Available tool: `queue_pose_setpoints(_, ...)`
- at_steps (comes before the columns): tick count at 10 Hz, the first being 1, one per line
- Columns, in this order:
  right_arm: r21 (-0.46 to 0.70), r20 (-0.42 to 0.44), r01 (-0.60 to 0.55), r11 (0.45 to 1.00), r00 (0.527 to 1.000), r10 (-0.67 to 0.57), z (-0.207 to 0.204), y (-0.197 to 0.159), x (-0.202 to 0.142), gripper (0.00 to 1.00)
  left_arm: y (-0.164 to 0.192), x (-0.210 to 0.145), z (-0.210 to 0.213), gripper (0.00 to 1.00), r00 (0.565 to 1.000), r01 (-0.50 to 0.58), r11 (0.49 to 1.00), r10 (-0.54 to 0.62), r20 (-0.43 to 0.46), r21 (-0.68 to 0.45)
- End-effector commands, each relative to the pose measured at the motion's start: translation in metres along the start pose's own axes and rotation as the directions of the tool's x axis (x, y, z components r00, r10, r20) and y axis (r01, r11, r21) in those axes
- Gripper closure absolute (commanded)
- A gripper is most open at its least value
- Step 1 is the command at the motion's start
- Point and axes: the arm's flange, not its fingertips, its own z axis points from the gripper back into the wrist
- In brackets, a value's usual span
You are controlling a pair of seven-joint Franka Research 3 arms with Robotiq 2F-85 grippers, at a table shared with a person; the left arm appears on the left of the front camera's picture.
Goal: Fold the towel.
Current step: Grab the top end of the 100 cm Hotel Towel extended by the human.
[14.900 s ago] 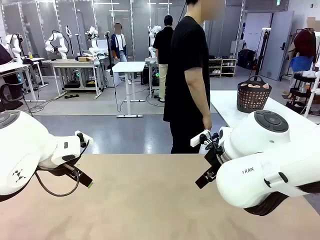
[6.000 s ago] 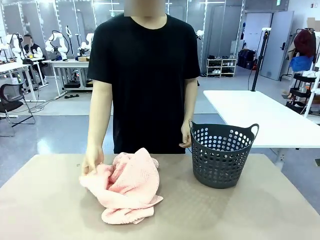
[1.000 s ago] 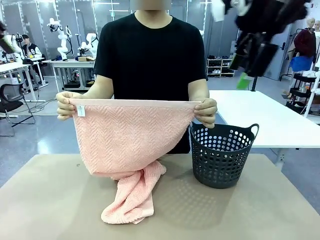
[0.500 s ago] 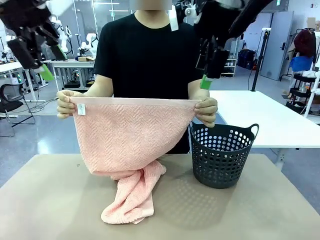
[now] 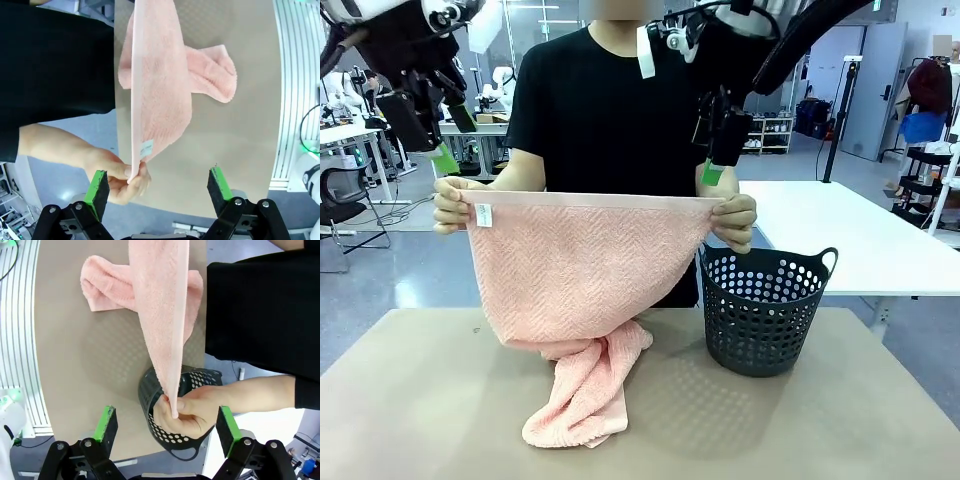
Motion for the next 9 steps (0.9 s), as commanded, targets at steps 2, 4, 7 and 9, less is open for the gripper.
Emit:
queue_pose_setpoints(2,0.027,-0.005,-0.011,1.000,1.000,0.011,-0.030,-0.005,-0.001,0.00,0.010,0.001,-0.043,0.00,0.999,-0.014,1.000,0.013,-0.030,-0.013)
queue_pose_setpoints(4,0.050,-0.008,-0.009,0.999,1.000,0.010,-0.052,-0.007,-0.005,0.00,0.017,0.005,-0.071,0.00,0.999,-0.010,1.000,0.009,-0.054,-0.028)
queue_pose_setpoints(7,0.053,-0.007,-0.013,0.999,1.000,0.014,-0.074,-0.013,-0.009,0.00,0.024,-0.003,-0.106,0.00,0.995,-0.039,0.998,0.035,-0.089,-0.047)
queue_pose_setpoints(9,0.076,-0.011,-0.018,0.997,1.000,0.019,-0.087,-0.014,-0.006,0.00,0.022,-0.005,-0.118,0.00,0.996,-0.039,0.996,0.031,-0.089,-0.083)
